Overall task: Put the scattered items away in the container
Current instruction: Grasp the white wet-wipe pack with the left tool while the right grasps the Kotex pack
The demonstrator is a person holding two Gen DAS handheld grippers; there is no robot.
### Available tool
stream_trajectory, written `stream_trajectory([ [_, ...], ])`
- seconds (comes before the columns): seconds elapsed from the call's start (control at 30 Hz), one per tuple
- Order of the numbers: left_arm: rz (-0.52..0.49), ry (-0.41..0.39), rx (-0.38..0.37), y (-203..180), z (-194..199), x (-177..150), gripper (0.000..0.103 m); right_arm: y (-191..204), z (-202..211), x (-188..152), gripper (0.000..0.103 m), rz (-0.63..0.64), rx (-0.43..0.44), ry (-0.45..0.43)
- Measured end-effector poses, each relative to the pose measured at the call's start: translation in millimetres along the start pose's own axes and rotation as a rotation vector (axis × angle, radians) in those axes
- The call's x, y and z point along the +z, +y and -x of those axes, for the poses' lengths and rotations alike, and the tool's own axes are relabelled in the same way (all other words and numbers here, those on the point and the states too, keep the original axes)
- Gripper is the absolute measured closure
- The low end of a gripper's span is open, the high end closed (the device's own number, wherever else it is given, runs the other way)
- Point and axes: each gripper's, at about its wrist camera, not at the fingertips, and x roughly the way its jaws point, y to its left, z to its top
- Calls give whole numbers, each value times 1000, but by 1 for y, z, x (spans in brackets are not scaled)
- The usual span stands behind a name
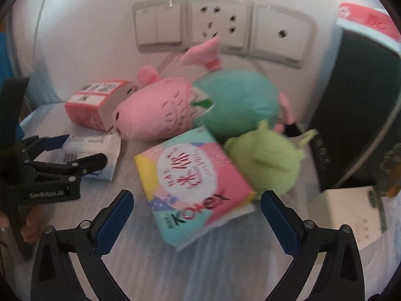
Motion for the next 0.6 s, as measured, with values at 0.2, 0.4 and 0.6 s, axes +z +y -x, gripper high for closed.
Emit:
stream_trajectory([
  [0.2, -1, 15, 39, -10, -2, -2, 4, -2, -18, 1, 1, -58, -13, 13],
  [0.4, 35, 53, 55, -16, -11, 0, 0, -12, -26, -1, 12, -111, -6, 45],
  [0.6, 46, 29, 61, -19, -3, -8, 8, -9, -28, -5, 17, -98, -42, 51],
])
